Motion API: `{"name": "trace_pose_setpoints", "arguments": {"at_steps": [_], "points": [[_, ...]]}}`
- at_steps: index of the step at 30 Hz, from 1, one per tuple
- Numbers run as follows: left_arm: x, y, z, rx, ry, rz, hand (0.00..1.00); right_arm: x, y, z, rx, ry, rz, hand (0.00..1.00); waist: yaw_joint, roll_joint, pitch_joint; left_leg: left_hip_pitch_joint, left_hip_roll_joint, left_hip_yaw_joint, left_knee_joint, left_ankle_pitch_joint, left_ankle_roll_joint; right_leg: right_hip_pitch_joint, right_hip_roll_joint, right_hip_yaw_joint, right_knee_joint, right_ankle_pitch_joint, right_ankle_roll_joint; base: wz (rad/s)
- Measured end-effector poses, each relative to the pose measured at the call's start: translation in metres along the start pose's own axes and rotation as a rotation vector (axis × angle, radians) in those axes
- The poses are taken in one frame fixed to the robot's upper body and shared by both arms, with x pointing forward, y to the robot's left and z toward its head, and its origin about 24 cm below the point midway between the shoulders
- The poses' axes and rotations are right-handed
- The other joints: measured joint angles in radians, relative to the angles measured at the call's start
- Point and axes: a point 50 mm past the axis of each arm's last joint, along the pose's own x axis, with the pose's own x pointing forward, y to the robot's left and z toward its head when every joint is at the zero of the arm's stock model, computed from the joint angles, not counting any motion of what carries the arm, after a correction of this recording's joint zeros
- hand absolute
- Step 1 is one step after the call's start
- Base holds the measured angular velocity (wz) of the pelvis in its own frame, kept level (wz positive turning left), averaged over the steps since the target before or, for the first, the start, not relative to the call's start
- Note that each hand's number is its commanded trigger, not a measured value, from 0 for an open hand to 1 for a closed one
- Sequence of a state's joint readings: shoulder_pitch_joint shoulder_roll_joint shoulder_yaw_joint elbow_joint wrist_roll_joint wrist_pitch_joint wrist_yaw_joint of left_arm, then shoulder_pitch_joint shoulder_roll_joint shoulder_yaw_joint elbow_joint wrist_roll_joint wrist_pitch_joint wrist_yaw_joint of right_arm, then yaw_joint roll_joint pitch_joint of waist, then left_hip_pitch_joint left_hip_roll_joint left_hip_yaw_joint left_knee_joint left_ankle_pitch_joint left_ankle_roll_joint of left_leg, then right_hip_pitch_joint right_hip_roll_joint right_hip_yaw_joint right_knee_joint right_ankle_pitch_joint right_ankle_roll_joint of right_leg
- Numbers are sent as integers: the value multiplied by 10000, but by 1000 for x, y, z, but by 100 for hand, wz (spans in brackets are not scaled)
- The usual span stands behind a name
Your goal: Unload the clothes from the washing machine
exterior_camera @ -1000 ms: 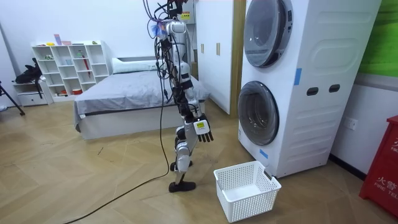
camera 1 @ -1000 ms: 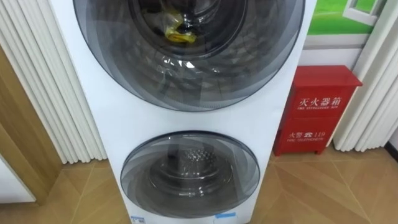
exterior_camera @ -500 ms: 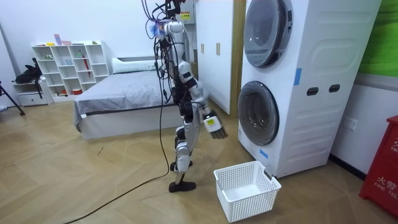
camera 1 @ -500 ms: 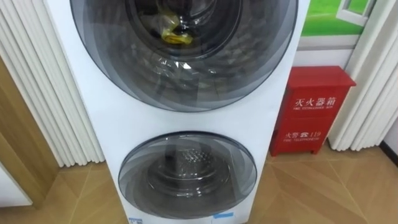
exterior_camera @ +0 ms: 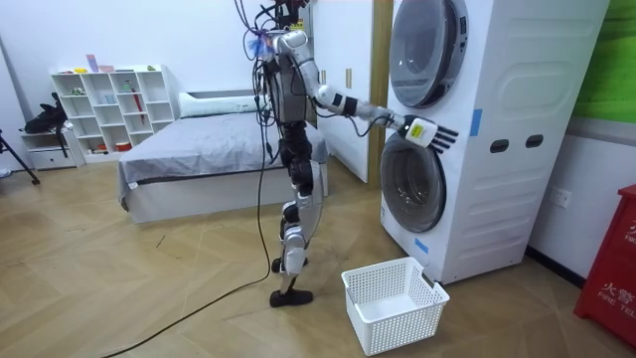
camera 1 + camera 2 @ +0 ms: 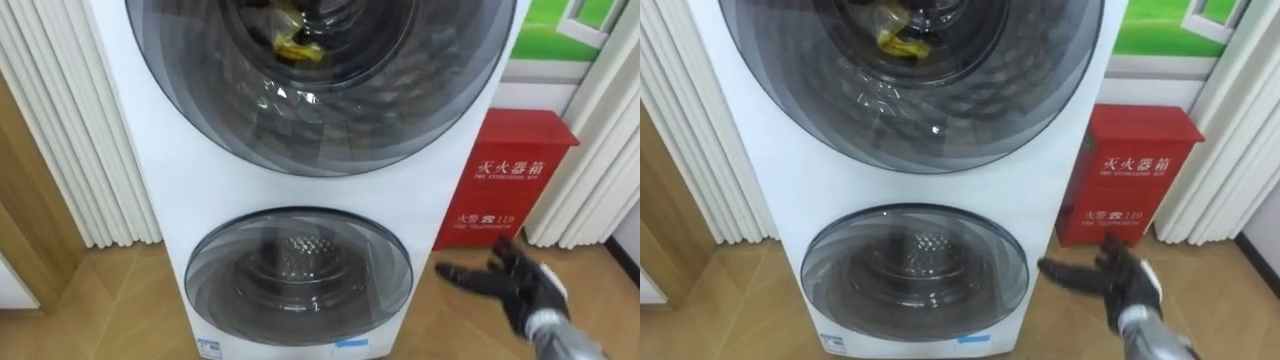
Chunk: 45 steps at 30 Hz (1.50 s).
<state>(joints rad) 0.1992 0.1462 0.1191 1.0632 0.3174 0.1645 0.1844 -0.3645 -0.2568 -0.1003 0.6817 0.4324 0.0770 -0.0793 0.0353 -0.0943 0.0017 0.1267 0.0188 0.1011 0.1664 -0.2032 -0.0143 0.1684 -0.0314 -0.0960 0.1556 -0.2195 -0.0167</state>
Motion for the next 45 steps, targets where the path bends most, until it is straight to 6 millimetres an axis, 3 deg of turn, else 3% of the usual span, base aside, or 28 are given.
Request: {"name": "trace_pose_setpoints", "arguments": {"at_steps": [5,8,9,10,11,12,13,14,15,16,19,21,23,25,29,45], "points": [[1,3,9,12,-264,83,0,9,-4,37,100,-892,-160,0,263,42,-28,15,21,-234,-37,3,2,-92,29,-124,170,0,0,0],[1,5,8,26,-226,153,0,11,-3,58,-45,-1497,-155,0,304,98,-74,71,62,-701,-96,9,4,-192,61,-318,436,-1,2,-4],[1,6,9,37,-254,176,0,11,-4,64,-152,-1655,-235,0,372,247,-73,217,331,-1377,-228,60,47,-729,183,-601,1363,-110,94,-43],[2,10,8,71,-265,283,0,12,0,69,-224,-1801,-129,0,557,408,-46,261,666,-2273,-266,57,32,-1366,508,-462,1309,-389,-75,-70],[2,15,6,60,-203,417,0,12,7,74,-332,-1956,94,0,598,330,-71,181,805,-2445,-270,39,-2,-1758,685,-359,671,-224,-332,-85],[3,19,-3,276,87,590,0,12,17,87,-577,-2341,362,0,544,282,-63,86,1002,-2301,-284,-192,-458,-2230,604,-970,324,1335,-559,-34],[3,19,-3,515,149,614,0,12,11,90,-619,-2388,4,0,312,284,-40,159,1129,-1763,-335,-249,-625,-2063,681,-1257,409,1391,-665,0],[3,17,-3,657,113,570,0,12,9,90,-665,-2391,-151,0,270,267,-34,192,1117,-1487,-328,-250,-623,-1944,666,-1224,407,1391,-664,34],[2,15,1,888,-28,517,0,12,4,94,-695,-2463,-302,0,227,152,32,104,1053,-958,-358,-187,-569,-1733,615,-1125,370,1385,-655,27],[2,16,5,1085,-207,530,0,12,2,98,-727,-2571,-312,0,237,125,37,-152,1051,-600,-333,-28,-469,-1605,603,-1097,337,1314,-541,18],[3,19,4,1290,-143,624,0,10,9,111,-453,-2976,-10,0,467,-302,-15,-116,882,-515,-248,10,-428,-1644,583,-1026,282,1250,-448,-6],[2,17,-3,1323,44,562,0,8,16,125,-439,-3459,198,0,522,-374,-41,-129,827,-489,-222,7,-422,-1575,538,-1093,268,1249,-447,2],[2,16,-4,1331,56,536,0,6,14,132,-1062,-3758,-76,0,522,-383,-48,-119,733,-491,-159,-8,-397,-1469,508,-1104,214,1192,-356,10],[1,14,-7,1325,159,472,0,4,15,135,-1296,-3860,-128,0,530,-275,14,-161,667,-490,-125,-54,-317,-1452,462,-1089,145,1175,-339,0],[1,13,-7,1331,221,474,0,0,19,143,-1747,-4157,-155,0,519,-100,-60,-182,628,-487,-140,-51,-307,-1498,437,-1049,181,1106,-324,0],[1,12,10,1535,-320,483,0,-29,39,156,-4352,-5763,-307,0,244,-90,-69,-10,663,-205,-157,-37,-293,-1480,494,-868,202,1102,-331,-5]]}}
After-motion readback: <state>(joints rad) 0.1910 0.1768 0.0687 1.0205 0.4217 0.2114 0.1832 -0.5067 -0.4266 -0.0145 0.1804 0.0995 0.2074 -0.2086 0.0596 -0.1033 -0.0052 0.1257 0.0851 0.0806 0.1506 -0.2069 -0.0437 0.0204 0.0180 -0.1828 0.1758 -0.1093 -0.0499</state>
